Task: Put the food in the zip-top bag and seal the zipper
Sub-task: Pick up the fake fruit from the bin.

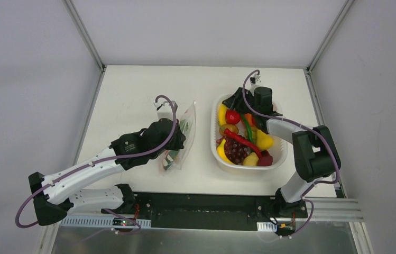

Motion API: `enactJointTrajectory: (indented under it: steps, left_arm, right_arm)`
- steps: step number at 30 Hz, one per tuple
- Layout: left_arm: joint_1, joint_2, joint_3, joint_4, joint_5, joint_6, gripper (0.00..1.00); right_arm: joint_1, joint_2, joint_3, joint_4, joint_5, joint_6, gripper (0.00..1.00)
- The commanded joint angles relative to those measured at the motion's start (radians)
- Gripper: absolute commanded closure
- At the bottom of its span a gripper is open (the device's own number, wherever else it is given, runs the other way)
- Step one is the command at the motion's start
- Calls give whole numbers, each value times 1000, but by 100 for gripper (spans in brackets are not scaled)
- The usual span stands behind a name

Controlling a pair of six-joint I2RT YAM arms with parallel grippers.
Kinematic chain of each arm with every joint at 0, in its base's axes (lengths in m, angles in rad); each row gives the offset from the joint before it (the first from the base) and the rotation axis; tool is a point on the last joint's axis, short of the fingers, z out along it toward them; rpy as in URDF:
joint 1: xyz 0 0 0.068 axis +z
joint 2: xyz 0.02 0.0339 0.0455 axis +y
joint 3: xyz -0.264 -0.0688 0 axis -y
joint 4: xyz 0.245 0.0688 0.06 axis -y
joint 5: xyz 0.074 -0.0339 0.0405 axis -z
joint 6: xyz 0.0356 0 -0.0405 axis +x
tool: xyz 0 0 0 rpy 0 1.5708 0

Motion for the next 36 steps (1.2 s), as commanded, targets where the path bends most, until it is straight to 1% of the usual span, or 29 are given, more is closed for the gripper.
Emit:
enactJointTrajectory:
  steps: [1, 6, 7, 9, 13, 15, 17, 19, 30, 36]
  left_arm:
    - [10, 2, 35, -3, 16, 19, 100]
    - [10, 3, 33, -4, 15, 19, 100]
    - [9, 3, 35, -4, 15, 19, 100]
    - [10, 5, 36, -6, 17, 19, 100]
    - [10, 7, 36, -7, 19, 19, 100]
    - [10, 9, 37, -8, 21, 20, 100]
    - [10, 10, 38, -8, 17, 20, 100]
    - [10, 10, 38, -9, 18, 20, 100]
    - [10, 29, 48, -11, 26, 20, 100]
    - [10, 40, 58, -11, 43, 22, 100]
  right_arm:
    - [-4, 18, -7, 116, -35, -21, 51]
    - [-6, 30, -9, 135, -61, -12, 57]
    - [-7, 32, -11, 137, -64, -10, 60]
    - [-8, 33, -11, 140, -69, -6, 69]
    - [-14, 28, -15, 139, -66, 13, 72]
    - [-17, 9, -20, 138, -83, 18, 81]
    - [-19, -15, -29, 138, -78, 22, 83]
    - [-19, -47, -37, 133, -75, 22, 86]
    - [-19, -267, -134, 126, -15, 5, 86]
    - [-20, -366, -214, 191, 79, 13, 86]
